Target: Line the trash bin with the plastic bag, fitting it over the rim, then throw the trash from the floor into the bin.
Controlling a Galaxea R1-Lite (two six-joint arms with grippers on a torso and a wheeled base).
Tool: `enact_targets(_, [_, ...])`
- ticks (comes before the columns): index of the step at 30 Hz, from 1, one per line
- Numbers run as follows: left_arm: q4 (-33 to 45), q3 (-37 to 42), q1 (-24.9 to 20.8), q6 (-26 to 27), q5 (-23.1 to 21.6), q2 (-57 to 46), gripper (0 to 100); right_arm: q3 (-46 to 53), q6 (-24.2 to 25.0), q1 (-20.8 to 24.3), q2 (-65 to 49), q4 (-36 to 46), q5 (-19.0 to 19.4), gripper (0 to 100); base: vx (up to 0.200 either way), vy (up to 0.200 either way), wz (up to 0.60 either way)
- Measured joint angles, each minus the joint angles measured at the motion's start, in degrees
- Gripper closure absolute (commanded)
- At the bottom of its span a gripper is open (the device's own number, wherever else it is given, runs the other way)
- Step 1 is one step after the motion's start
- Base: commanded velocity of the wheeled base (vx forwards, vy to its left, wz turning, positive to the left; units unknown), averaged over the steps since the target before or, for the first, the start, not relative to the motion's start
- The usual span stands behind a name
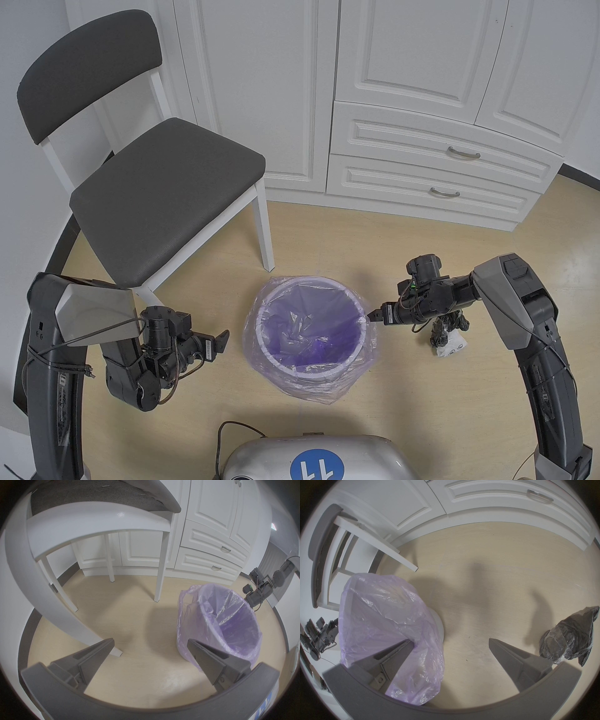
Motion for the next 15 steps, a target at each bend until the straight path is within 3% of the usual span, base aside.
enact_targets(10, [1.3,-2.0,-2.2,0.3,0.3,0.6,0,2.0,1.8,-2.4,-2.1,0.0,3.0,0,0.0,0.0,0.0])
enact_targets(15, [6.1,-8.1,-2.5,0.3,-1.4,2.5,0,2.6,1.8,-2.8,-2.4,0.1,3.0,0,0.0,0.0,0.0])
